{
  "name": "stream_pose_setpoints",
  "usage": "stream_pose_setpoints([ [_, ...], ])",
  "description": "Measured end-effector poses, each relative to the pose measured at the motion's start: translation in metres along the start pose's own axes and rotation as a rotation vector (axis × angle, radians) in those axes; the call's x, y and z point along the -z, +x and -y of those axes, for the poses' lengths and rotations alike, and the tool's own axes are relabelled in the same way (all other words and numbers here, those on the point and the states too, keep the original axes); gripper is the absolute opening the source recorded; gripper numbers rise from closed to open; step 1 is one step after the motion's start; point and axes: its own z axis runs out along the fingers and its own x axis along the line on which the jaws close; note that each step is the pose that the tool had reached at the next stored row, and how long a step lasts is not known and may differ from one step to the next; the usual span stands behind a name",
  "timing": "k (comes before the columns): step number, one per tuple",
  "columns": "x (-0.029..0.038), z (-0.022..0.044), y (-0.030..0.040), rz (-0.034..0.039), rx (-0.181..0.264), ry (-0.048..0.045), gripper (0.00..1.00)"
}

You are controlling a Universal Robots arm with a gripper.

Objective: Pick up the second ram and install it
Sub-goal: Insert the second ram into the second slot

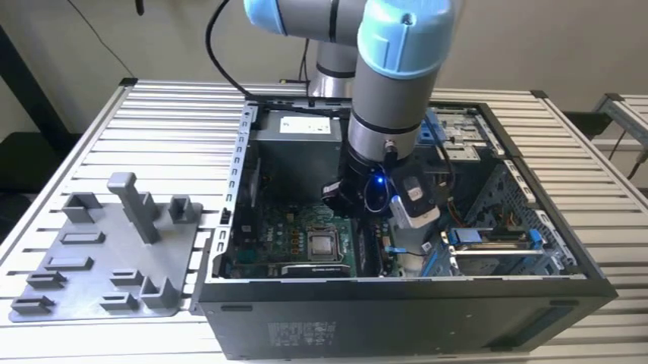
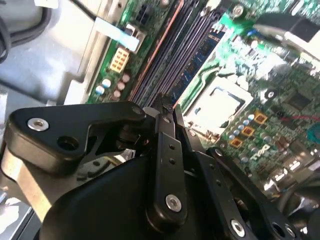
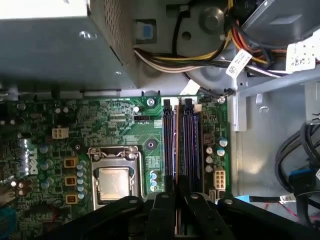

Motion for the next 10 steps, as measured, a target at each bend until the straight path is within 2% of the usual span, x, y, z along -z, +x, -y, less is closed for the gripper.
stream_pose_setpoints([
  [2, -0.0025, 0.0023, 0.0000, 0.0000, -0.001, 0.0000, 0.14],
  [7, -0.0068, 0.0030, 0.0000, 0.0007, -0.014, 0.0002, 0.14],
  [10, -0.0069, 0.0031, 0.0000, 0.0008, -0.016, 0.0005, 0.14],
])
